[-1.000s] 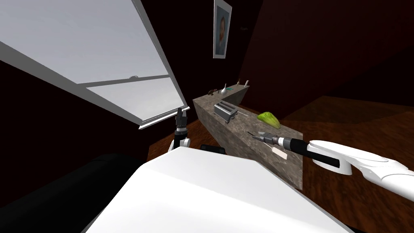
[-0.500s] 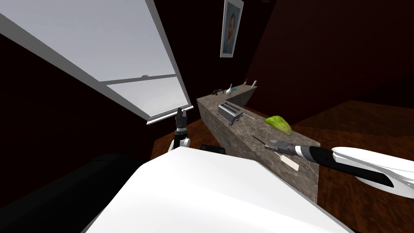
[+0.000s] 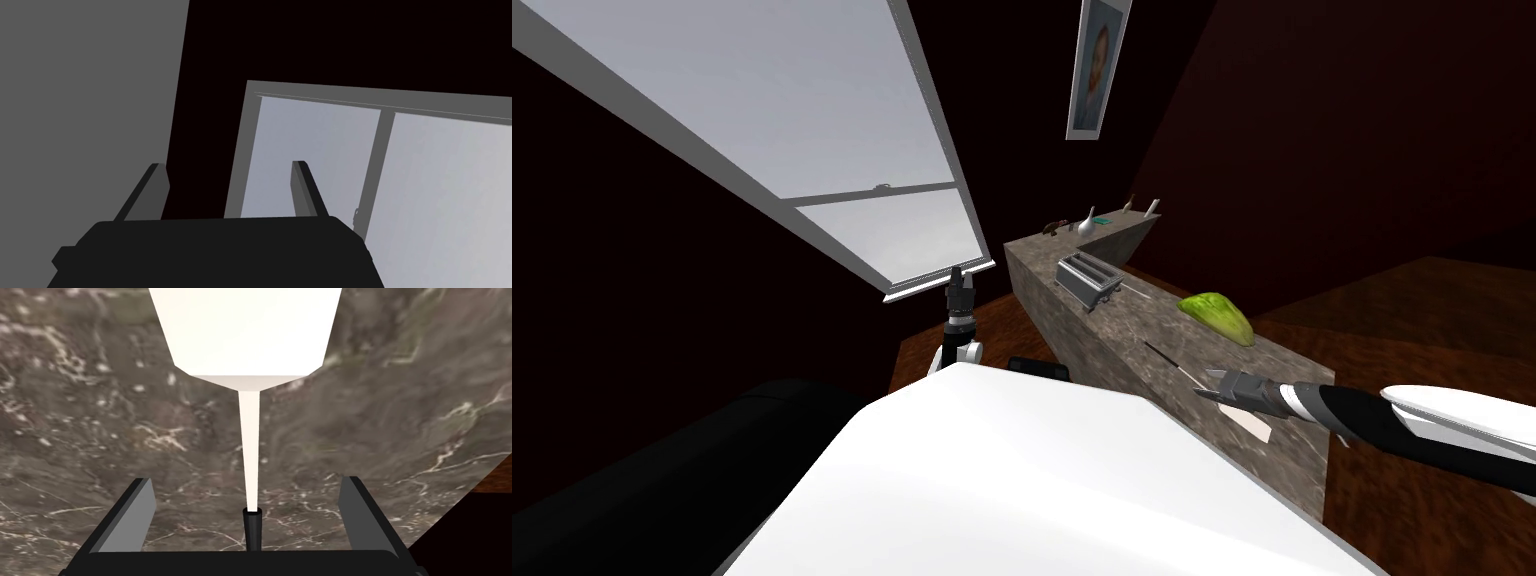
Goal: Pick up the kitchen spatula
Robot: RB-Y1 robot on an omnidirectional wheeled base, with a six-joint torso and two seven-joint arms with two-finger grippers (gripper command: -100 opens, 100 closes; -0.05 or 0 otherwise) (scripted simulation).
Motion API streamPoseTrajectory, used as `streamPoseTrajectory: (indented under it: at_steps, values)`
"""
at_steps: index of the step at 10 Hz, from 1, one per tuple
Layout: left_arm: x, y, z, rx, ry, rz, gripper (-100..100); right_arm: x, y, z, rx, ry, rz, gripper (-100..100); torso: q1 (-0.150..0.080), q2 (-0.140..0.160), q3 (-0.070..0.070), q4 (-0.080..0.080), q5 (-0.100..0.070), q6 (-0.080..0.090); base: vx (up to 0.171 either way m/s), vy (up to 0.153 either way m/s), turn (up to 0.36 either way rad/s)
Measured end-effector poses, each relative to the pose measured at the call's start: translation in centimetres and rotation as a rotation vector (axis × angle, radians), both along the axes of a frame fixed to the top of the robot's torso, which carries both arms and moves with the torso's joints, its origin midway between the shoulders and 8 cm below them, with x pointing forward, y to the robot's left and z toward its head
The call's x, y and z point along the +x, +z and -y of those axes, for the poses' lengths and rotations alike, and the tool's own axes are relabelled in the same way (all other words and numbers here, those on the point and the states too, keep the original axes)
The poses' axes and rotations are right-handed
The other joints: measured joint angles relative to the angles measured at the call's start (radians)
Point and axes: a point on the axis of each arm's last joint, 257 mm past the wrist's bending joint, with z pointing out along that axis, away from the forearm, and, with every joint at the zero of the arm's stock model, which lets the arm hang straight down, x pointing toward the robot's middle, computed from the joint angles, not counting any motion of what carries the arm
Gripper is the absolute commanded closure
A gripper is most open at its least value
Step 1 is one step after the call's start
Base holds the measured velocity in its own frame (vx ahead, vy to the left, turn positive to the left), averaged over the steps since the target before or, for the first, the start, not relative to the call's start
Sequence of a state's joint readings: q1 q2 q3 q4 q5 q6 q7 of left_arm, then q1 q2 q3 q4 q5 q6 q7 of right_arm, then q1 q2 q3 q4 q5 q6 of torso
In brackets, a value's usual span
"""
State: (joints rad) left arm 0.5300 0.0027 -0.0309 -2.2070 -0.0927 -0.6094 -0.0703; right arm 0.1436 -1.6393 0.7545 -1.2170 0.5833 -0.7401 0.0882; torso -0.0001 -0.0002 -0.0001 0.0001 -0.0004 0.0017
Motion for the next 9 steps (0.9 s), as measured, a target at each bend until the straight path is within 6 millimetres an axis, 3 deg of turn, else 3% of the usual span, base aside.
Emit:
streamPoseTrajectory:
  at_steps: [1, 2, 5, 6, 9]
  values:
    - [0.0, 0.0, 0.0, 0.000, 0.000, 0.000, 0, -0.2, 0.0, 0.1, 0.000, 0.001, -0.005, 0, 0.000, 0.000, 0.000, 0.000, 0.000, 0.000, 0.000, 0.000, 0.000]
    - [0.0, 0.0, 0.0, 0.000, 0.000, 0.000, 0, -0.2, 0.0, 0.0, 0.000, 0.001, -0.004, -100, 0.000, 0.001, 0.000, 0.000, 0.000, 0.000, 0.013, 0.002, 0.066]
    - [0.0, 0.0, 0.0, 0.000, 0.000, 0.000, 0, -0.8, -1.9, -0.2, 0.001, -0.014, -0.005, -100, 0.000, -0.001, -0.001, 0.000, 0.000, 0.000, 0.022, 0.002, 0.043]
    - [0.0, 0.0, 0.0, 0.000, 0.000, 0.000, 0, -0.8, -2.0, -0.2, 0.000, -0.014, -0.005, 100, 0.000, -0.001, 0.000, 0.000, 0.000, 0.000, 0.000, 0.000, 0.000]
    - [0.0, 0.0, 0.0, 0.000, 0.000, 0.000, 0, -0.8, -2.0, -0.3, 0.001, -0.014, -0.005, 100, -0.001, 0.000, 0.000, 0.000, -0.001, 0.000, 0.000, 0.000, 0.000]
